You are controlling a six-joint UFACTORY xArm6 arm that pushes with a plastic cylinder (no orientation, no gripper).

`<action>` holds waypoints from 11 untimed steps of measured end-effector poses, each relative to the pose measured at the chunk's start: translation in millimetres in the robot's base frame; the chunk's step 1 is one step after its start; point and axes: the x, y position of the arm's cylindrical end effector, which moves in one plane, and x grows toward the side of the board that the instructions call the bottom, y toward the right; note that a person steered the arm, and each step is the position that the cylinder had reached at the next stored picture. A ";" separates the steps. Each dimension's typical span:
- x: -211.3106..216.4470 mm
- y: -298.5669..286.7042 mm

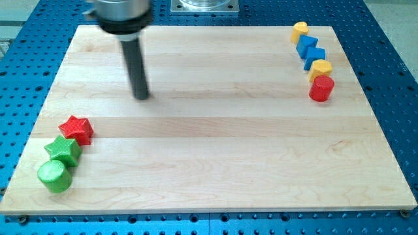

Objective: Move the red star below the red circle

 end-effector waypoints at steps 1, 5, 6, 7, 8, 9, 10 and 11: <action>19.4 -94.2; 101.9 18.4; 111.3 72.1; 88.7 9.4; 105.1 -22.9; 160.9 3.2; 184.3 84.4; 185.7 79.2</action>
